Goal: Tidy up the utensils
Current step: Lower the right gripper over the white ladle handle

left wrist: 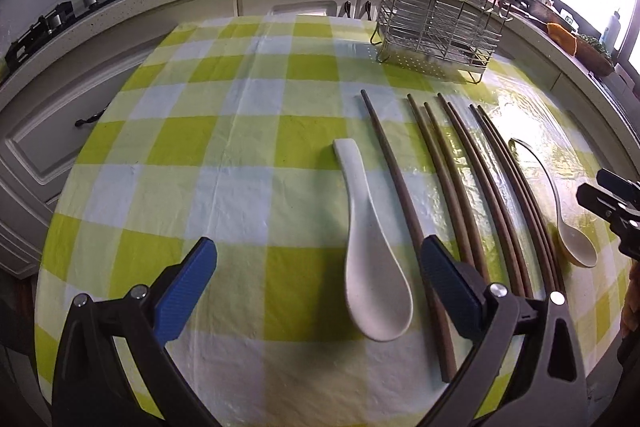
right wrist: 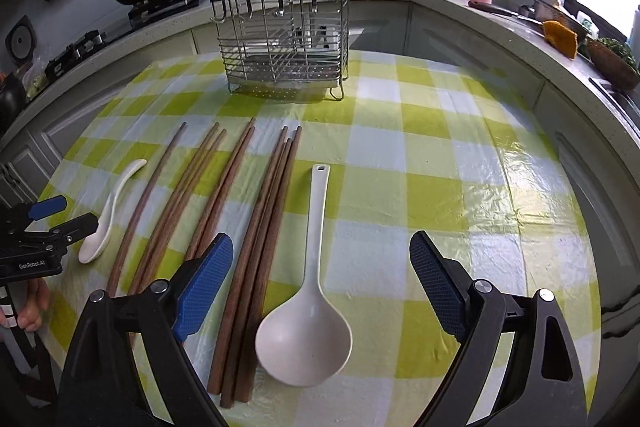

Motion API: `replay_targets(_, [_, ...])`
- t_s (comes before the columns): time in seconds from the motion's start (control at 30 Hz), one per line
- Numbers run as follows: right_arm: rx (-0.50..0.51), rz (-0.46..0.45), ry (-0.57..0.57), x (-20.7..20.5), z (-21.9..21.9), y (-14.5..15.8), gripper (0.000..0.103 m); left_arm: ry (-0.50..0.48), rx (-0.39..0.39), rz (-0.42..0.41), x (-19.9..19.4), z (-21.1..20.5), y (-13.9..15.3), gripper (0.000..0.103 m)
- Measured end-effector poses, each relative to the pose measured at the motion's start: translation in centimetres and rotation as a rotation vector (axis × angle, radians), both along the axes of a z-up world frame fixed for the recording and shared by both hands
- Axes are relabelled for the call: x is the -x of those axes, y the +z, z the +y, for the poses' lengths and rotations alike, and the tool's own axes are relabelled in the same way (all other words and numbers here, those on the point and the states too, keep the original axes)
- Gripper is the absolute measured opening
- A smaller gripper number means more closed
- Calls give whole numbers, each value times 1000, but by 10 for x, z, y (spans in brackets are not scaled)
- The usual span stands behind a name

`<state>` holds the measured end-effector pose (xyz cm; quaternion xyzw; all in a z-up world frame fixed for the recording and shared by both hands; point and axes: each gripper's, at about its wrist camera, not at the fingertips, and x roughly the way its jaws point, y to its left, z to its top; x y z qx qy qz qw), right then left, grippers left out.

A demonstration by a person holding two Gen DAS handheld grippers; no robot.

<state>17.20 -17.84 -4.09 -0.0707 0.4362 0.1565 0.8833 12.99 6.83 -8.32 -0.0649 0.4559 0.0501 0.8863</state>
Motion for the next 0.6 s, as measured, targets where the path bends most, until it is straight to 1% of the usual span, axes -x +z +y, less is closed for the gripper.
replay_targets(0.03, [15, 17, 7, -8, 2, -3, 85, -11, -13, 13, -4, -3, 0, 98])
replay_targets(0.13, [31, 61, 26, -25, 7, -12, 85, -38, -91, 37, -18, -13, -1, 98])
replay_targets(0.2, [32, 79, 35, -33, 11, -16, 79, -61, -108, 58, -26, -19, 0, 98])
replay_targets(0.27, [21, 95, 41, -40, 13, -19, 74, -80, -78, 84, -35, -21, 1, 98])
replay_targets(0.37, [29, 114, 42, -50, 15, -22, 63, -69, -55, 130, -48, -22, -3, 98])
replay_targets(0.43, [27, 130, 46, -56, 16, -25, 57, -58, -39, 141, -55, -21, -4, 97])
replay_targets(0.47, [25, 135, 48, -58, 16, -26, 54, -51, -34, 142, -57, -20, -4, 95])
replay_targets(0.53, [18, 138, 56, -60, 17, -26, 51, -43, -22, 147, -61, -18, -5, 83])
replay_targets(0.6, [12, 137, 60, -60, 18, -26, 47, -35, -17, 147, -64, -17, -6, 78])
